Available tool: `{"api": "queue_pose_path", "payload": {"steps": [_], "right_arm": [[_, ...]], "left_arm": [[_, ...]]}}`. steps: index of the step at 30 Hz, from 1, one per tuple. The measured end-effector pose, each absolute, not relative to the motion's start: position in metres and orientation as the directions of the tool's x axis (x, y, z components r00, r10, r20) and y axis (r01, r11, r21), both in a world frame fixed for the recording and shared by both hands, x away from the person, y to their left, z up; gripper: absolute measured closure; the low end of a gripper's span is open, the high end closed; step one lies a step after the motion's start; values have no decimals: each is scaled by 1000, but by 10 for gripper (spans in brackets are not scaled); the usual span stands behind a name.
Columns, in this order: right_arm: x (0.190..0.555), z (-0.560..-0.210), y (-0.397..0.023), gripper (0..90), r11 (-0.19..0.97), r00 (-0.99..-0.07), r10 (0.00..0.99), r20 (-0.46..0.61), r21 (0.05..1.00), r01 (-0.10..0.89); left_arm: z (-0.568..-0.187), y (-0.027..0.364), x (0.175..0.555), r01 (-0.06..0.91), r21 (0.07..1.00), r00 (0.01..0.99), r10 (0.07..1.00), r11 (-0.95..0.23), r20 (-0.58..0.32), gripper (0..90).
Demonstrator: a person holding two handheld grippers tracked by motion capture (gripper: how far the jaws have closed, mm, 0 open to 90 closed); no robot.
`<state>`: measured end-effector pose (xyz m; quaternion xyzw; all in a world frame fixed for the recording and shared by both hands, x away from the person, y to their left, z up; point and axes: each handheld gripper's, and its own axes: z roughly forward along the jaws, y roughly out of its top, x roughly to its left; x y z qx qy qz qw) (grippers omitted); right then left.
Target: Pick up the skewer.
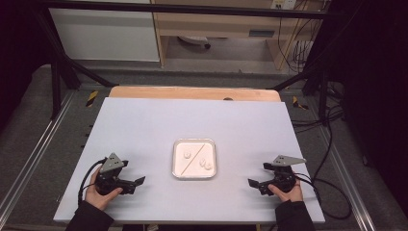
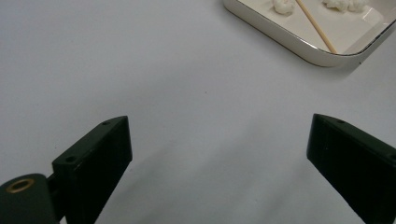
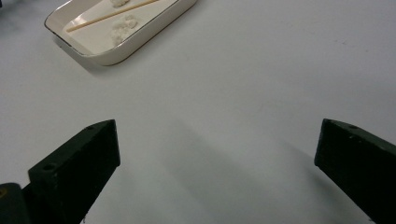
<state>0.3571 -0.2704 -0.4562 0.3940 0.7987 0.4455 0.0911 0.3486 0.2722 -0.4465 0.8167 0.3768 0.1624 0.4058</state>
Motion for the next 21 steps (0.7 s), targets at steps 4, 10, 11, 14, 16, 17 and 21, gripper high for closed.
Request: {"api": "queue_pose_path", "payload": {"steps": [4, 10, 11, 14, 16, 17, 21], "right_arm": [[356, -456, -271, 5, 292, -674, 709, 208, 783, 549], [357, -456, -271, 5, 290, -671, 709, 214, 780, 555], [357, -456, -270, 5, 291, -672, 709, 214, 780, 555], [357, -456, -271, 5, 292, -674, 707, 215, 779, 554], [357, -456, -270, 5, 295, -674, 707, 213, 778, 555], [357, -456, -270, 5, 295, -674, 707, 213, 778, 555], [358, -457, -270, 5, 302, -677, 706, 209, 775, 555]], "left_arm": [[-446, 271, 349, 484, 785, 664, 747, -387, -41, 66], [-444, 270, 349, 480, 785, 666, 745, -391, -36, 65], [-444, 270, 349, 478, 786, 668, 743, -393, -35, 64], [-443, 268, 349, 481, 784, 666, 745, -393, -35, 63], [-443, 267, 350, 482, 782, 667, 744, -394, -36, 63], [-443, 266, 351, 482, 781, 668, 743, -397, -34, 63], [-442, 262, 351, 479, 779, 674, 738, -404, -32, 63]]}}
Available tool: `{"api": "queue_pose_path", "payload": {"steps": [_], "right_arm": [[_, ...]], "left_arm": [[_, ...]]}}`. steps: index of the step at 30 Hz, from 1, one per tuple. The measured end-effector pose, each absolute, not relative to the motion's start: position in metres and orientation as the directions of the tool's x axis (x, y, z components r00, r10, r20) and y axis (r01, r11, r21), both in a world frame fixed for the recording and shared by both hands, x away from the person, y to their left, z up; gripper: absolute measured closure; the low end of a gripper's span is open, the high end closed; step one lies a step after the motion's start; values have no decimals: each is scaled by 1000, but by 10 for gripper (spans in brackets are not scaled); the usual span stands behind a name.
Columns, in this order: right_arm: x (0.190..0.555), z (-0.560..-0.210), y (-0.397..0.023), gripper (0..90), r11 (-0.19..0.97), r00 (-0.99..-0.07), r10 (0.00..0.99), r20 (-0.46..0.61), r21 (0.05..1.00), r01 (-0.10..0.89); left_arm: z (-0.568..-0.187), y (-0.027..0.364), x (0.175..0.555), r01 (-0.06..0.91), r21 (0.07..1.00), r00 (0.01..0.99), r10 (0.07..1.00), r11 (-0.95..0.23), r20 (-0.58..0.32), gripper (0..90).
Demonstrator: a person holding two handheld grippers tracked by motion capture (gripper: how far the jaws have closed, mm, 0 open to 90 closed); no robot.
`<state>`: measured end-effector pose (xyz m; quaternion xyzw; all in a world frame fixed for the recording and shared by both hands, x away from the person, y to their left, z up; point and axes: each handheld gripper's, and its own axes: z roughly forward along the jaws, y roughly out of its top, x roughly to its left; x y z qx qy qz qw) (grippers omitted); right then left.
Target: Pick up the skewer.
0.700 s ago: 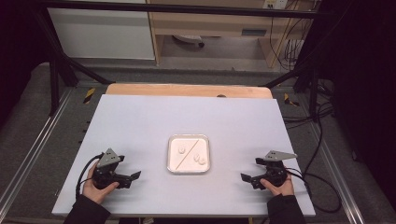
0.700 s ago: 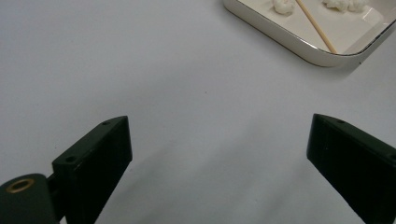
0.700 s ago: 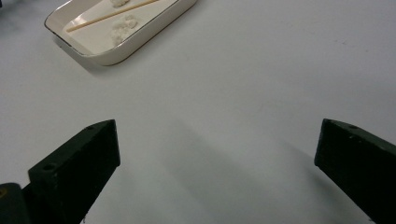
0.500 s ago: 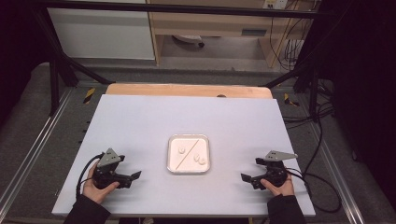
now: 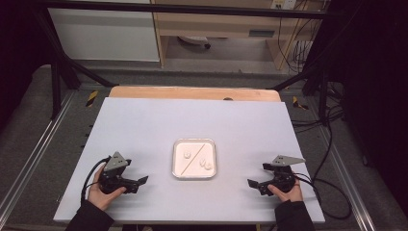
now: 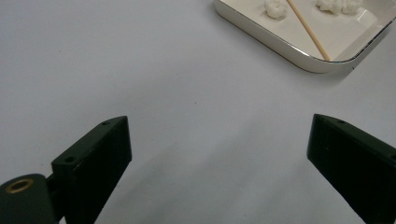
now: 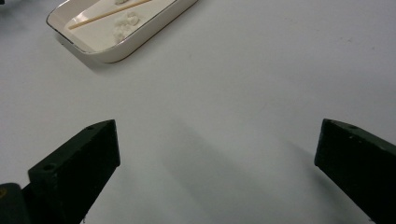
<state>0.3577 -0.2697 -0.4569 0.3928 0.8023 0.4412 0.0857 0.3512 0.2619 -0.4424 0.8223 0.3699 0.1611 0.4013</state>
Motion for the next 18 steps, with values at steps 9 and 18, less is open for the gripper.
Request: {"api": "queue_pose_path", "payload": {"steps": [9, 18], "right_arm": [[357, -456, -270, 5, 296, -675, 707, 212, 777, 555], [357, -456, -270, 5, 303, -676, 708, 205, 776, 553]], "left_arm": [[-440, 254, 351, 474, 776, 683, 730, -416, -26, 63], [-437, 242, 351, 483, 767, 680, 732, -422, -25, 68]]}}
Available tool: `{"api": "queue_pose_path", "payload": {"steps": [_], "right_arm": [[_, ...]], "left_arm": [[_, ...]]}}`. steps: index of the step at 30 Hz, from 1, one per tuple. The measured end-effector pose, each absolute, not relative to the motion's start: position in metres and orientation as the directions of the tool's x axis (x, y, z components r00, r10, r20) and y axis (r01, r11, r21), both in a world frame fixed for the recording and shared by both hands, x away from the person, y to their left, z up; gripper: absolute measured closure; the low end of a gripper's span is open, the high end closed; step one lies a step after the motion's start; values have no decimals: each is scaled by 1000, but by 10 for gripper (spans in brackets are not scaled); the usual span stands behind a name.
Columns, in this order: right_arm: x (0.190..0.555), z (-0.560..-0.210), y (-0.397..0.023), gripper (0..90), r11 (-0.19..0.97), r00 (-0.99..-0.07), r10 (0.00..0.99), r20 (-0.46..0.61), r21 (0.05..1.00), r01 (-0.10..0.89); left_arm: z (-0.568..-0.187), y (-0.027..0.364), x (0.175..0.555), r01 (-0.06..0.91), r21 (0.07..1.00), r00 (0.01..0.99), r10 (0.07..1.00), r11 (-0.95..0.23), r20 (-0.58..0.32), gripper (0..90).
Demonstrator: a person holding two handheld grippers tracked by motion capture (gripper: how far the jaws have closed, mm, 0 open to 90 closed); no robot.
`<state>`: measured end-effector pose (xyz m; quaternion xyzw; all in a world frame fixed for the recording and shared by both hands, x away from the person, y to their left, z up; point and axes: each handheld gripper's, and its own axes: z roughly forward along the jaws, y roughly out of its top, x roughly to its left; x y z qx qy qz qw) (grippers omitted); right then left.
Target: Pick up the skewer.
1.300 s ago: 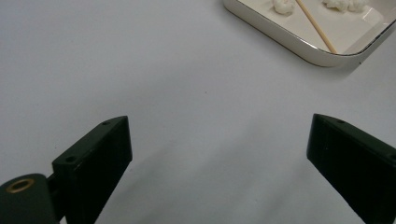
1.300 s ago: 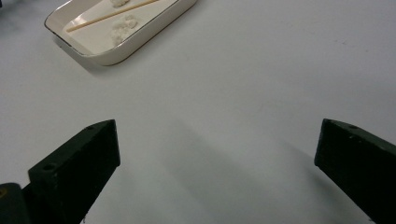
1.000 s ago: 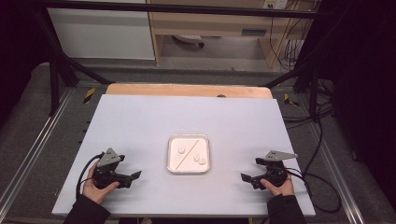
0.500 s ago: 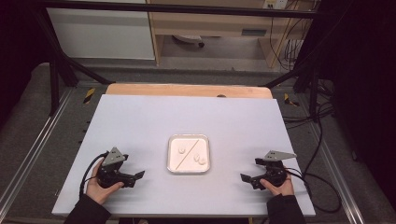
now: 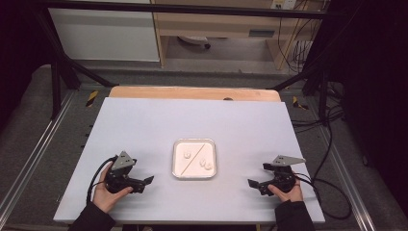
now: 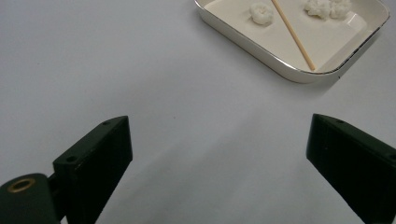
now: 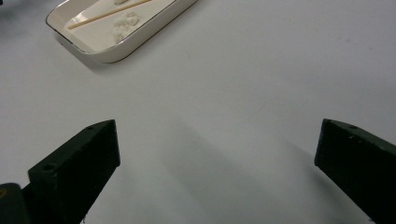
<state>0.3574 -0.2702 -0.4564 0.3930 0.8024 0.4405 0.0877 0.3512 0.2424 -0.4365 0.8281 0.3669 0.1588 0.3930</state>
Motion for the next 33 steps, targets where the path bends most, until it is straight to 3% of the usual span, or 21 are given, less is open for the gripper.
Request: {"api": "queue_pose_path", "payload": {"steps": [33], "right_arm": [[357, -457, -270, 5, 307, -675, 709, 205, 772, 556]], "left_arm": [[-420, 205, 360, 477, 752, 685, 729, -455, 6, 81]]}}
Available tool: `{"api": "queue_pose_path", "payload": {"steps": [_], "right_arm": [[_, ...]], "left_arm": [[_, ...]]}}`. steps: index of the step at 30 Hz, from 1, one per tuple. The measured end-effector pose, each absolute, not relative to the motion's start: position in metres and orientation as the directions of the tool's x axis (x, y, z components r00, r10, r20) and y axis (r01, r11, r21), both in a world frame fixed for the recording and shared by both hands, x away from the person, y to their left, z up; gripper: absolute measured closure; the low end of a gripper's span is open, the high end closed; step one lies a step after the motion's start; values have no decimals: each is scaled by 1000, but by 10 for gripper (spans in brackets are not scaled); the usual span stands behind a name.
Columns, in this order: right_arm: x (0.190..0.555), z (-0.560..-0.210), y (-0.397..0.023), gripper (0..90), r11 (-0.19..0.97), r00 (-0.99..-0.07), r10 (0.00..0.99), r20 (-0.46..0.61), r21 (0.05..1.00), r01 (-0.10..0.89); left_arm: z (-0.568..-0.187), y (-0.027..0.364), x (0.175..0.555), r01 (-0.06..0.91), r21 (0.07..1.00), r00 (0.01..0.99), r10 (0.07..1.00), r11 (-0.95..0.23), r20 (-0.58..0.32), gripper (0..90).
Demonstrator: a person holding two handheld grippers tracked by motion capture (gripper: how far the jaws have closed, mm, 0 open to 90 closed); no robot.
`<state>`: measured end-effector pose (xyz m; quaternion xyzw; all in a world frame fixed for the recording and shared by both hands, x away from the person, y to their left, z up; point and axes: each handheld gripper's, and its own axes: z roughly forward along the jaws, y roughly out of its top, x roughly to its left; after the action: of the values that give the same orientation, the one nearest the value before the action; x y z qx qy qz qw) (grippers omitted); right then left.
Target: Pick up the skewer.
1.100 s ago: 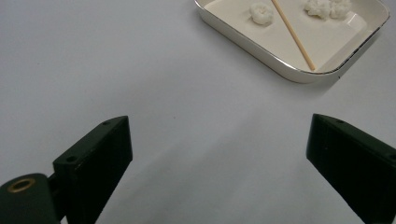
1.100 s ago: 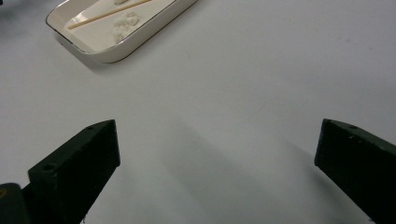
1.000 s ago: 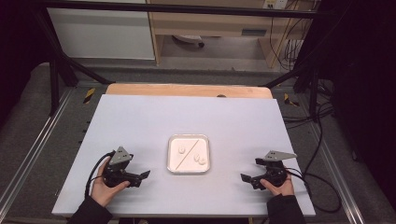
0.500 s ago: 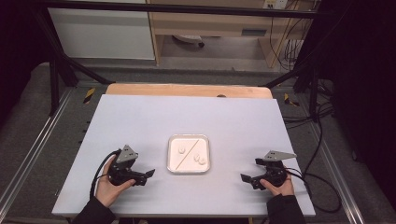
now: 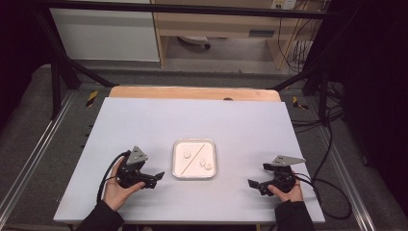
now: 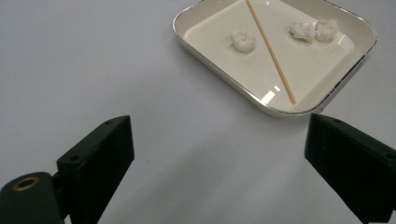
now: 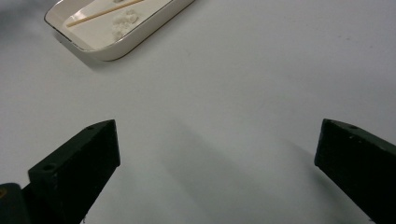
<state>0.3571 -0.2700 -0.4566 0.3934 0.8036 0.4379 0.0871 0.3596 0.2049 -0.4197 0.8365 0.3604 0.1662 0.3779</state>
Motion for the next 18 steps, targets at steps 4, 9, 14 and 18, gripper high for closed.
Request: {"api": "queue_pose_path", "payload": {"steps": [4, 9, 14, 18], "right_arm": [[357, -457, -270, 5, 309, -676, 708, 203, 772, 555], [357, -457, -270, 5, 310, -678, 707, 202, 772, 554], [357, -457, -270, 5, 310, -678, 706, 204, 771, 556], [357, -457, -270, 5, 310, -678, 706, 205, 771, 556]], "left_arm": [[-418, 198, 361, 471, 752, 690, 724, -462, 13, 81], [-416, 190, 364, 465, 751, 695, 719, -469, 18, 81], [-414, 180, 367, 460, 747, 701, 712, -480, 26, 81], [-413, 172, 370, 456, 743, 704, 709, -490, 35, 81]]}}
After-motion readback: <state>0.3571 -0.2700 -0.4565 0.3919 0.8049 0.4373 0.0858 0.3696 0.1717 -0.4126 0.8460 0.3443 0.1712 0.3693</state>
